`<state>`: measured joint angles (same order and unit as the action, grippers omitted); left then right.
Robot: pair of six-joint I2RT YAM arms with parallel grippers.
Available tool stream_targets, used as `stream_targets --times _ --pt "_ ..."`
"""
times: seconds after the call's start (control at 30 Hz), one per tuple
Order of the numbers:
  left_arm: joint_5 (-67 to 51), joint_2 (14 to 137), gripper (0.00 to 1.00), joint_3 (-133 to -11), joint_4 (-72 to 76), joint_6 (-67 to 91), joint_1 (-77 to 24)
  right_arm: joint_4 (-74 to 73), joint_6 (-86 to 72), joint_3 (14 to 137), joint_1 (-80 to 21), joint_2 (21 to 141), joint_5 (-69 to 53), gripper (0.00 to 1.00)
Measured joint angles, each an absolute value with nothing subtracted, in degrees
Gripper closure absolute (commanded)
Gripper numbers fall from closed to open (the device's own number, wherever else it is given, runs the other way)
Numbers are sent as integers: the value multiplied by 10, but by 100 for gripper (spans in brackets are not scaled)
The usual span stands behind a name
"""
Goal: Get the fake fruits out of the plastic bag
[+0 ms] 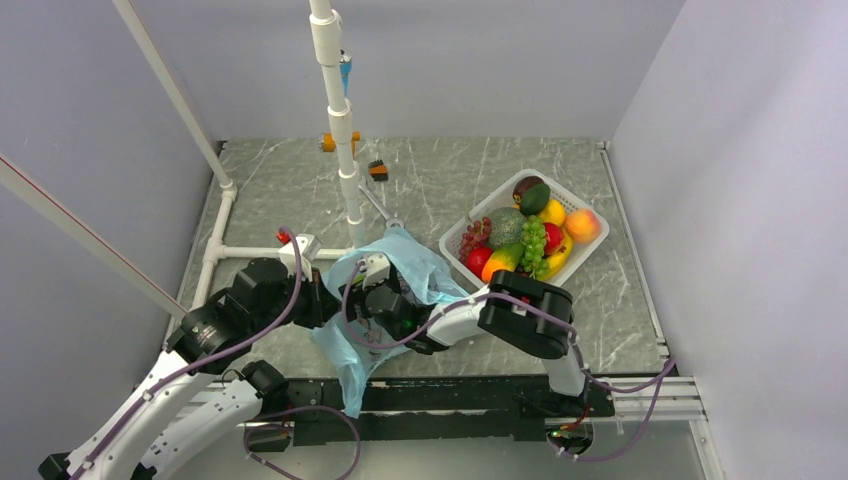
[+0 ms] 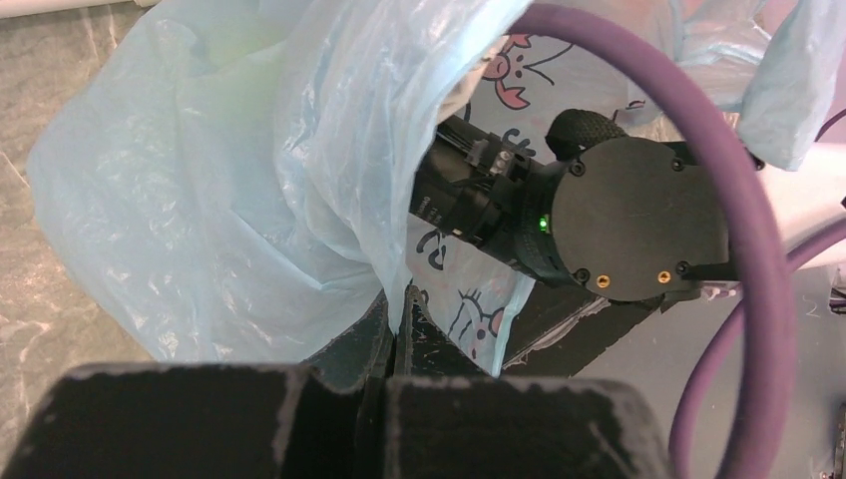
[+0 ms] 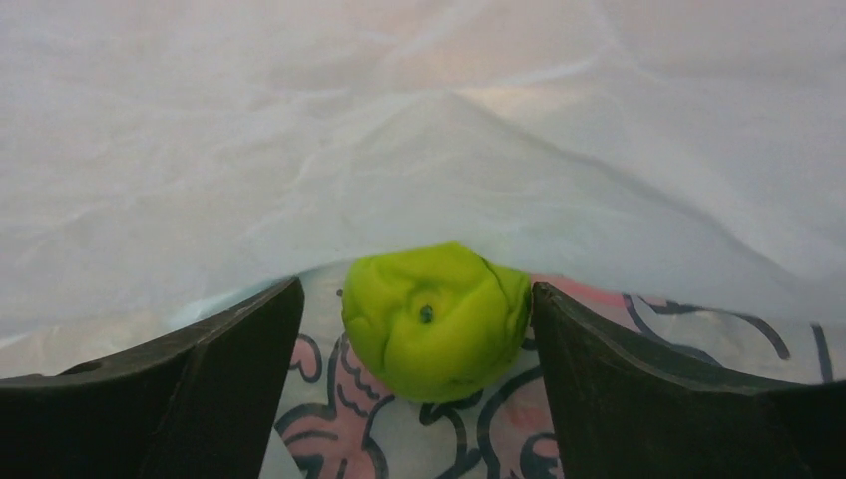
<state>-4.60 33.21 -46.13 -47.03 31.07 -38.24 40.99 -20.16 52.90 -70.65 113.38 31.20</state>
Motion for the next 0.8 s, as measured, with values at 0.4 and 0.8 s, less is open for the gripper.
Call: stream_targets --times 0.4,0.8 --pt "-21 325 100 -448 -496 310 -382 415 -163 547 -705 1149 257 73" --pt "15 327 100 -430 -507 311 -389 329 -167 484 -707 981 140 99"
